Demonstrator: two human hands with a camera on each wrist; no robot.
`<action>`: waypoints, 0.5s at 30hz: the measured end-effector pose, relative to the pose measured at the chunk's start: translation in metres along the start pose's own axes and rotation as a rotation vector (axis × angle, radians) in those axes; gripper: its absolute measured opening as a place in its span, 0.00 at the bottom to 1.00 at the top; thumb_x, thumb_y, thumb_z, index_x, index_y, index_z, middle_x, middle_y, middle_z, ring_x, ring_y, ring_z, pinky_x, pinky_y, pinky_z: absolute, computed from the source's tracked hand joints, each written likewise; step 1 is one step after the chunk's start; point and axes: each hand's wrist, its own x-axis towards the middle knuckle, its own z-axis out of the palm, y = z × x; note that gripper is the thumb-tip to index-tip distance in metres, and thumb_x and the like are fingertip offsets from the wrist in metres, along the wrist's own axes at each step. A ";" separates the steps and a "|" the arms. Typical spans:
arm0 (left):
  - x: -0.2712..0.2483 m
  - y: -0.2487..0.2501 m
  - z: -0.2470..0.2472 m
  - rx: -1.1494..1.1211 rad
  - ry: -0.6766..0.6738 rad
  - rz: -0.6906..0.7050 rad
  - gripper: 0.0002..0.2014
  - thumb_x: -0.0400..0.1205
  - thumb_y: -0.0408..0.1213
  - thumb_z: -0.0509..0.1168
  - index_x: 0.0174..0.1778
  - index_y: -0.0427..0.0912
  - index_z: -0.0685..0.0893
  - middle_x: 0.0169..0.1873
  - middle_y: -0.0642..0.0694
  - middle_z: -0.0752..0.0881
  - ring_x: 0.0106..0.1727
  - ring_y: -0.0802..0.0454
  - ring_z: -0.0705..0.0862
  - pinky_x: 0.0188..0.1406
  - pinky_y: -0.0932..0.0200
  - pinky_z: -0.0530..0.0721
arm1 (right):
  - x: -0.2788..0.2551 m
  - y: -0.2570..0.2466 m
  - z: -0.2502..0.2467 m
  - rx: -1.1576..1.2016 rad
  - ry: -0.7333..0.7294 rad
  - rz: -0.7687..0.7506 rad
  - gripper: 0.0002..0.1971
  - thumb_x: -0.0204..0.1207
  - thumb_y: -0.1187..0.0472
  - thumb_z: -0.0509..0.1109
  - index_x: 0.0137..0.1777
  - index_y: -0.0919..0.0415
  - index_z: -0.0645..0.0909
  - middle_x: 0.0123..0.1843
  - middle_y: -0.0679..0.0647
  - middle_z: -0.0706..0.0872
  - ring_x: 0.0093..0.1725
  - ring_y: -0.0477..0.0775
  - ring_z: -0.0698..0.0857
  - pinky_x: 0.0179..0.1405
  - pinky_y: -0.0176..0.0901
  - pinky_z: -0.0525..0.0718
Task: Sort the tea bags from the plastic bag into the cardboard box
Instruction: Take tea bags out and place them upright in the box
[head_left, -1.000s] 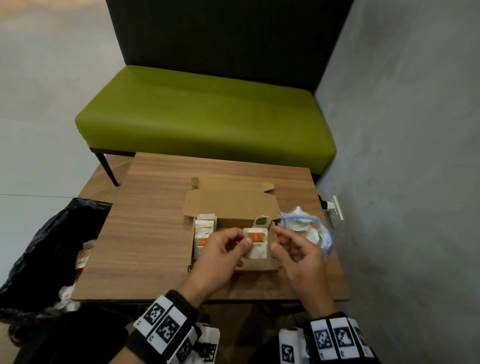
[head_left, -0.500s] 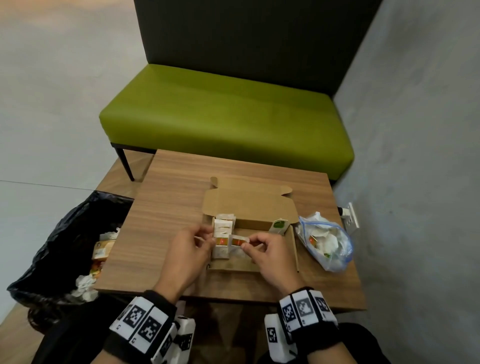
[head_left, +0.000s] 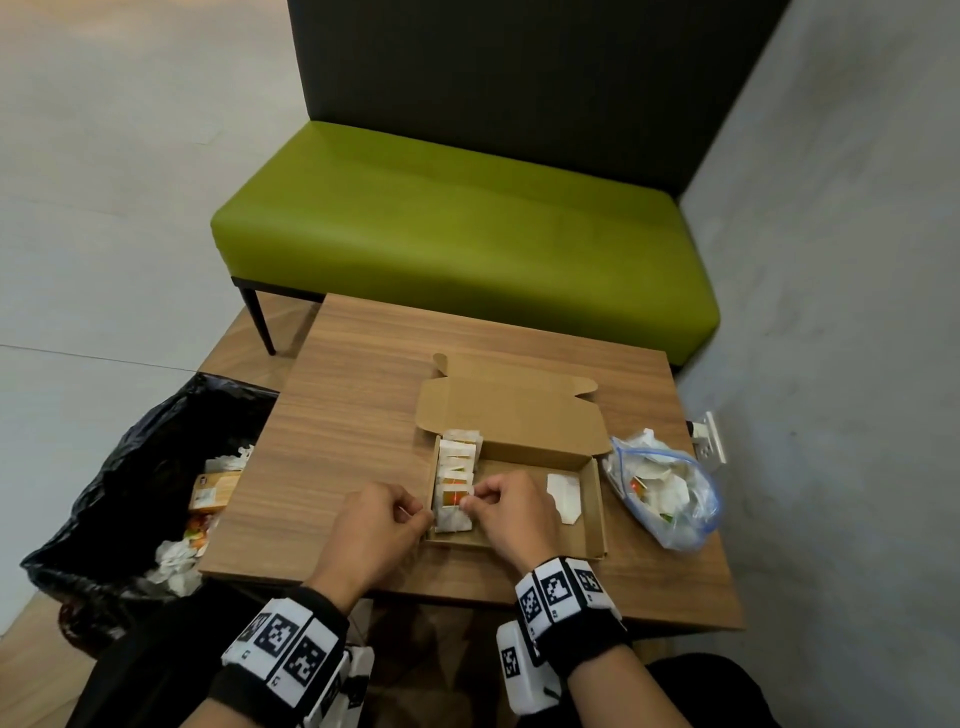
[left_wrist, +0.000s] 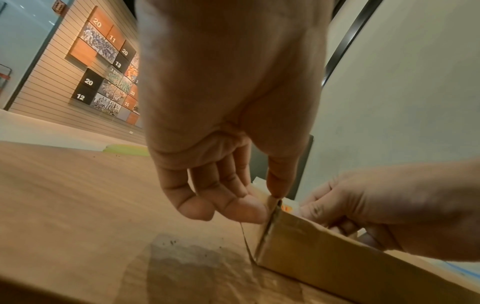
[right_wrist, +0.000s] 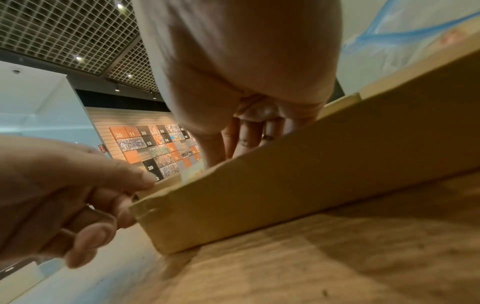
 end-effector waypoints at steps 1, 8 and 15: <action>0.000 0.000 0.000 0.003 -0.002 0.007 0.04 0.79 0.43 0.73 0.38 0.50 0.88 0.29 0.52 0.89 0.31 0.62 0.87 0.36 0.59 0.87 | 0.000 -0.001 0.002 0.013 0.001 0.010 0.09 0.73 0.43 0.76 0.47 0.47 0.90 0.42 0.42 0.91 0.46 0.45 0.87 0.45 0.41 0.84; 0.000 0.001 -0.002 0.044 -0.003 0.020 0.05 0.78 0.44 0.73 0.36 0.52 0.87 0.29 0.53 0.89 0.32 0.63 0.86 0.36 0.61 0.87 | 0.000 -0.001 0.000 -0.026 0.017 0.017 0.14 0.68 0.39 0.79 0.44 0.47 0.88 0.39 0.41 0.90 0.45 0.43 0.87 0.46 0.44 0.87; -0.005 0.007 -0.004 0.085 -0.010 0.018 0.04 0.80 0.45 0.72 0.40 0.53 0.86 0.31 0.55 0.88 0.34 0.64 0.86 0.35 0.64 0.85 | -0.004 -0.003 -0.021 -0.187 0.059 -0.033 0.09 0.74 0.44 0.73 0.47 0.47 0.87 0.45 0.44 0.90 0.50 0.48 0.87 0.51 0.48 0.87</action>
